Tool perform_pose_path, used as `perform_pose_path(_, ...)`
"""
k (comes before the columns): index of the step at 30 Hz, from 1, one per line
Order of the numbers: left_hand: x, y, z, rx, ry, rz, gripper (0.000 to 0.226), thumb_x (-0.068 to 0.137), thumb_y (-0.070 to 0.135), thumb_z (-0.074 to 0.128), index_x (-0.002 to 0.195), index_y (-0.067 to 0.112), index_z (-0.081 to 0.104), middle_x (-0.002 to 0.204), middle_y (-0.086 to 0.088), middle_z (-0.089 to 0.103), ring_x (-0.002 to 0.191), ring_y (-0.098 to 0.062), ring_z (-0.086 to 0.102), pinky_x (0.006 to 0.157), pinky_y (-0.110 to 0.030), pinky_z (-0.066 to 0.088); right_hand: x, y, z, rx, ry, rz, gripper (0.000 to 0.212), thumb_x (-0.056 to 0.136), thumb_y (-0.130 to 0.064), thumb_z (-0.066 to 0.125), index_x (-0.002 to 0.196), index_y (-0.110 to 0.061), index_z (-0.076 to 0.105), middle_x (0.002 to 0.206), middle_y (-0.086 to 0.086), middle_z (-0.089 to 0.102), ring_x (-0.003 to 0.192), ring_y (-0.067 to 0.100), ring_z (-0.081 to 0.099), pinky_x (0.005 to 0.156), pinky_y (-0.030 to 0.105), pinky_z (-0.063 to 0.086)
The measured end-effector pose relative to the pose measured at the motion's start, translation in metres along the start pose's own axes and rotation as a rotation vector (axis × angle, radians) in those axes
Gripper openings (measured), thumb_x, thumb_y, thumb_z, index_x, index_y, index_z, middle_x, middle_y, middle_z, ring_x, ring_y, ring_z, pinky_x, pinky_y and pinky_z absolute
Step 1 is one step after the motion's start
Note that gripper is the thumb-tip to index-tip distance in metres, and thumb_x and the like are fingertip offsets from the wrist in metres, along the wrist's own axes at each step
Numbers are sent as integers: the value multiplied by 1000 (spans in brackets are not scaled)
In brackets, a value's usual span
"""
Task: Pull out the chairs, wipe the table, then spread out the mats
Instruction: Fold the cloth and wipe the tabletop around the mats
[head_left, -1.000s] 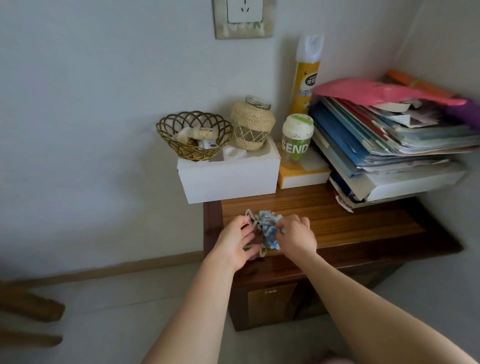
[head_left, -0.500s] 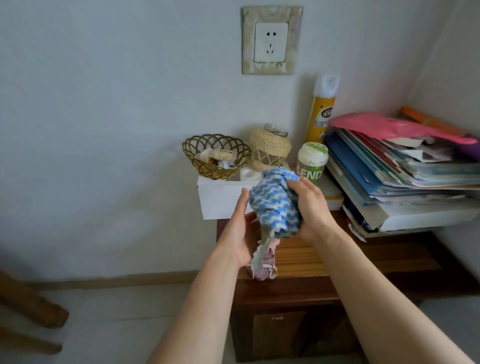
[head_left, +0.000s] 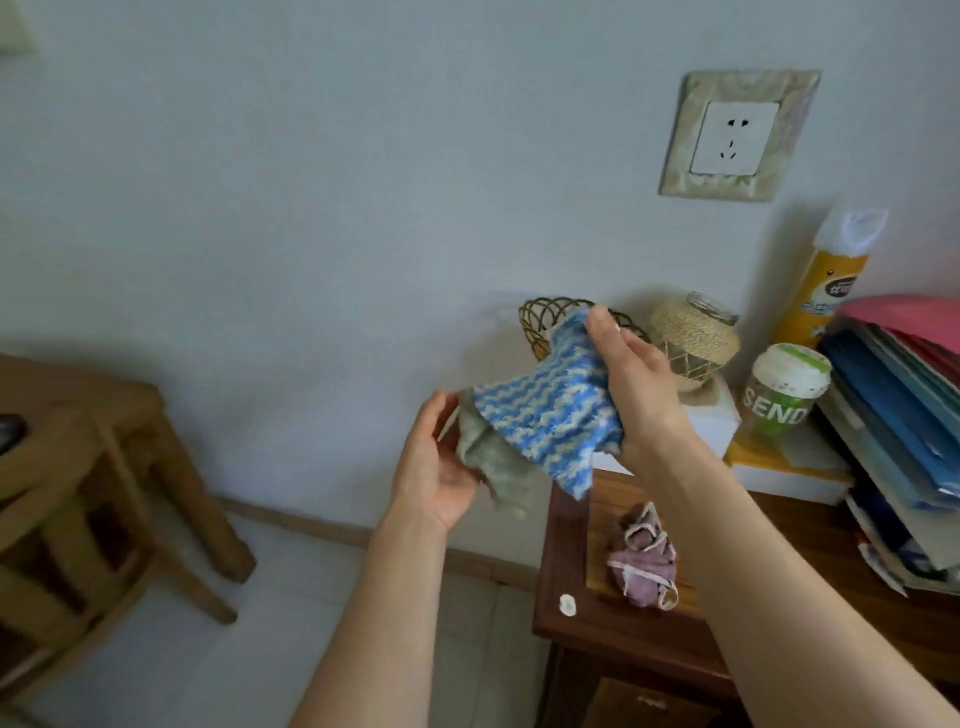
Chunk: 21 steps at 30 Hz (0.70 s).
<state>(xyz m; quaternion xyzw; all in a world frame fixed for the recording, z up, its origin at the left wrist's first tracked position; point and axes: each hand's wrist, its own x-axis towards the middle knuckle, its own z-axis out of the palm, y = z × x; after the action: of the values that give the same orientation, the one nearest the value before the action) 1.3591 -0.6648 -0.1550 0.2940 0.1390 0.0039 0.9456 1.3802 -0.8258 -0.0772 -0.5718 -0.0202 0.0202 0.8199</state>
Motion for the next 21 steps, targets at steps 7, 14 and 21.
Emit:
perform_pose_path(7, -9, 39, -66, 103, 176, 7, 23, 93, 29, 58, 108, 13, 64, 102, -8, 68, 87, -23, 64, 73, -34, 53, -19, -2, 114, -292, -411, -72, 8, 85, -7, 70, 90, -4, 65, 72, 11, 64, 61, 22, 62, 57, 31, 53)
perform_pose_path(14, -63, 87, -121, -183, -50, 134, 85, 86, 75, 29, 124, 9, 66, 129, -22, 61, 115, -37, 60, 100, -48, 47, -16, 17, 189, 6, -418, 33, 22, 92, -13, 64, 108, 2, 64, 89, 17, 71, 74, 27, 70, 71, 42, 60)
perform_pose_path(21, -93, 167, -146, 1, -297, 489, 73, 95, 57, 42, 129, -6, 57, 132, -27, 57, 129, -36, 51, 118, -41, 25, -9, 87, 226, -249, -272, 47, 17, 94, -21, 63, 80, -12, 66, 75, 11, 70, 65, 23, 68, 69, 42, 59)
